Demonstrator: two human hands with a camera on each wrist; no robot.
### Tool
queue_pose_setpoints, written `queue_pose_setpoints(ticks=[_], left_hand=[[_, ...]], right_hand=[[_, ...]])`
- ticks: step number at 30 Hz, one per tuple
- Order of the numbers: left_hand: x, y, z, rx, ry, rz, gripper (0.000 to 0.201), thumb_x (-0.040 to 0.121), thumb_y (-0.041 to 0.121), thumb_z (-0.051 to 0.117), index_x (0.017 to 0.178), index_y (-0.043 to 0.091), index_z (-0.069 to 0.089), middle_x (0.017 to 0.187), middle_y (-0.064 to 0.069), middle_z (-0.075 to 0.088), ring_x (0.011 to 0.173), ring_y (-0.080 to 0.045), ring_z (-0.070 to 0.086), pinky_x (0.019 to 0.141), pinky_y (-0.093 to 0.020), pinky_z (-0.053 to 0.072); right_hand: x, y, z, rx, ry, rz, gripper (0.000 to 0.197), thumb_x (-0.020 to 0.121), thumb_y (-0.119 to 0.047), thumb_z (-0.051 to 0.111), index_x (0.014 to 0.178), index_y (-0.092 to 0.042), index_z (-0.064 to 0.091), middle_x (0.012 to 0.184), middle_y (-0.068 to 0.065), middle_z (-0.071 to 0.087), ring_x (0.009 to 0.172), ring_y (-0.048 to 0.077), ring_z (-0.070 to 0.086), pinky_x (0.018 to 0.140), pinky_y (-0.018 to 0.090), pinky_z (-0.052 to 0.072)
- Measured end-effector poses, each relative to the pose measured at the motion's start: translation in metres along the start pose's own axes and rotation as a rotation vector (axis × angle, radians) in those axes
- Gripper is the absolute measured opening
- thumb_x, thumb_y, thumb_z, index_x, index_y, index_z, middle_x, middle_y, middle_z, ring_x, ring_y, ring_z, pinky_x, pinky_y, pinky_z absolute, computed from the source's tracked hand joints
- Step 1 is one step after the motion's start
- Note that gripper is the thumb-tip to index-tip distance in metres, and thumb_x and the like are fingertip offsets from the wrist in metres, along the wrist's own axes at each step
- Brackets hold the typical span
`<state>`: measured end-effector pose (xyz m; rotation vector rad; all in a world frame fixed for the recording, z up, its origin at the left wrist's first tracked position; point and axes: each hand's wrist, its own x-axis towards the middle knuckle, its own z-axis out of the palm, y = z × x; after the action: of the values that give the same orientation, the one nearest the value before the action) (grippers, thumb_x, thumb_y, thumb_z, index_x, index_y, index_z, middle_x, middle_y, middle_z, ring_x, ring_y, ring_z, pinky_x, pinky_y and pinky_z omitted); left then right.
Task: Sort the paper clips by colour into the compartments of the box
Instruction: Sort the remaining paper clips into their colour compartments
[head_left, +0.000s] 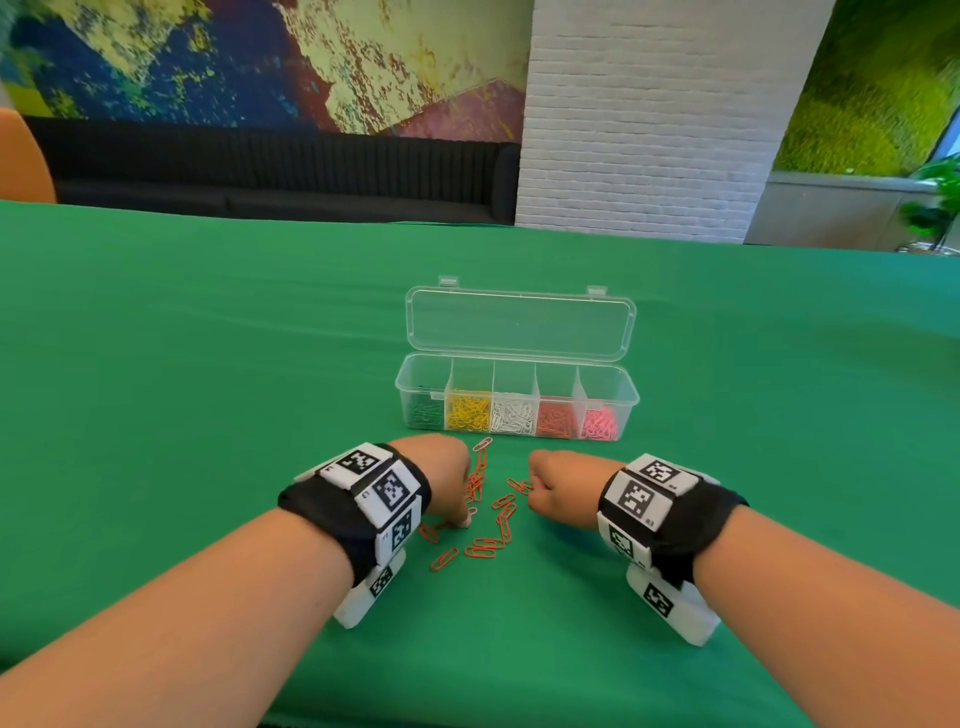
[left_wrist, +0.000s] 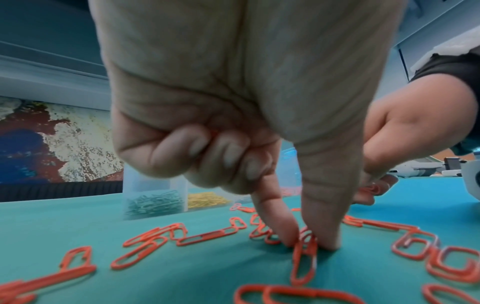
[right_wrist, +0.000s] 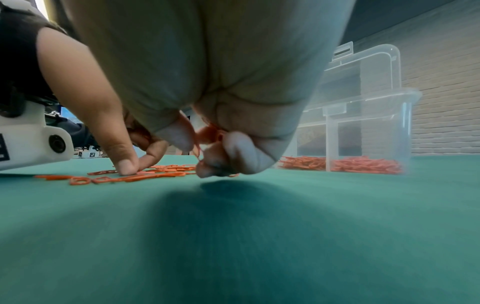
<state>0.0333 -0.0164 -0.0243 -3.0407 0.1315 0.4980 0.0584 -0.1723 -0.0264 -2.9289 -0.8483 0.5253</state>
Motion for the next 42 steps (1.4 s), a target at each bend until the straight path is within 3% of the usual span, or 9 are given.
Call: queue_pose_setpoints(ticks=[4, 9, 16, 21, 25, 28, 30, 37, 42], left_hand=[[-0.003, -0.002, -0.001, -0.057, 0.019, 0.003, 0.009, 0.085, 0.024, 0.059, 0.081, 0.016, 0.06, 0.076, -0.002, 0.054, 0.069, -0.019, 0.047, 0.061, -0.025, 0.04], [-0.008, -0.022, -0.006, -0.381, 0.089, 0.03, 0.013, 0.091, 0.029, 0.054, 0.08, 0.022, 0.054, 0.071, 0.008, 0.052, 0.061, -0.007, 0.044, 0.054, -0.02, 0.035], [-0.014, -0.046, -0.002, -1.287, 0.078, -0.054, 0.025, 0.095, 0.008, 0.05, 0.071, 0.014, 0.043, 0.062, -0.002, 0.049, 0.044, -0.007, 0.042, 0.04, -0.014, 0.032], [-0.02, -0.055, 0.002, -1.54, 0.075, -0.103, 0.023, 0.097, 0.004, 0.043, 0.075, 0.011, 0.041, 0.067, -0.009, 0.055, 0.042, -0.007, 0.05, 0.038, -0.013, 0.037], [-0.022, -0.061, 0.006, -1.434, 0.111, -0.132, 0.022, 0.097, 0.004, 0.042, 0.077, 0.012, 0.039, 0.065, -0.008, 0.058, 0.041, -0.006, 0.05, 0.036, -0.013, 0.034], [-0.022, -0.065, 0.007, -1.289, 0.125, -0.163, 0.019, 0.098, 0.008, 0.042, 0.079, 0.013, 0.039, 0.061, -0.003, 0.053, 0.046, -0.01, 0.044, 0.038, -0.016, 0.033], [-0.022, -0.066, 0.006, -1.301, 0.121, -0.183, 0.019, 0.099, 0.009, 0.039, 0.08, 0.013, 0.039, 0.061, -0.003, 0.049, 0.048, -0.012, 0.042, 0.039, -0.017, 0.033], [-0.02, -0.054, 0.002, -1.472, 0.058, -0.15, 0.021, 0.099, 0.001, 0.029, 0.084, 0.013, 0.037, 0.068, -0.009, 0.052, 0.045, -0.012, 0.048, 0.036, -0.017, 0.037], [-0.02, -0.042, -0.001, -0.656, 0.045, -0.022, 0.014, 0.093, 0.016, 0.04, 0.085, 0.024, 0.048, 0.066, 0.006, 0.044, 0.055, -0.011, 0.04, 0.051, -0.022, 0.032]], right_hand=[[-0.001, 0.001, 0.0, 0.038, 0.003, -0.006, 0.013, 0.097, -0.023, 0.037, 0.091, -0.012, 0.034, 0.07, -0.003, 0.037, 0.06, 0.013, 0.036, 0.06, 0.029, 0.032], [0.001, 0.003, 0.001, 0.058, 0.007, -0.035, 0.013, 0.096, -0.015, 0.035, 0.084, -0.016, 0.03, 0.07, -0.001, 0.037, 0.061, 0.018, 0.038, 0.057, 0.03, 0.033], [0.006, 0.01, 0.0, 0.105, 0.015, 0.017, 0.022, 0.092, -0.005, 0.033, 0.108, -0.016, 0.044, 0.09, 0.004, 0.051, 0.079, 0.02, 0.046, 0.071, 0.028, 0.038], [0.013, 0.006, -0.01, 0.384, 0.024, 0.086, 0.029, 0.088, 0.002, 0.03, 0.075, -0.018, 0.046, 0.064, -0.003, 0.047, 0.051, 0.009, 0.04, 0.044, 0.018, 0.032], [0.014, 0.004, -0.024, 0.384, 0.05, 0.082, 0.033, 0.089, -0.001, 0.034, 0.067, -0.02, 0.049, 0.059, -0.005, 0.043, 0.047, 0.005, 0.036, 0.04, 0.016, 0.03], [0.012, 0.004, -0.025, 0.059, -0.003, 0.009, 0.019, 0.093, -0.018, 0.043, 0.087, -0.019, 0.062, 0.073, -0.01, 0.049, 0.067, 0.006, 0.046, 0.059, 0.017, 0.036], [0.013, 0.006, -0.019, -0.076, -0.037, -0.029, 0.016, 0.088, -0.025, 0.054, 0.1, -0.02, 0.064, 0.071, -0.014, 0.046, 0.067, 0.006, 0.045, 0.056, 0.017, 0.033], [0.019, 0.002, -0.005, -0.106, -0.074, -0.091, 0.005, 0.084, -0.019, 0.057, 0.079, -0.021, 0.055, 0.067, -0.008, 0.048, 0.061, 0.009, 0.043, 0.051, 0.014, 0.032], [0.018, 0.003, 0.0, -0.136, -0.101, -0.063, 0.028, 0.085, -0.023, 0.053, 0.061, -0.022, 0.04, 0.061, -0.007, 0.042, 0.059, 0.013, 0.04, 0.052, 0.019, 0.033]])
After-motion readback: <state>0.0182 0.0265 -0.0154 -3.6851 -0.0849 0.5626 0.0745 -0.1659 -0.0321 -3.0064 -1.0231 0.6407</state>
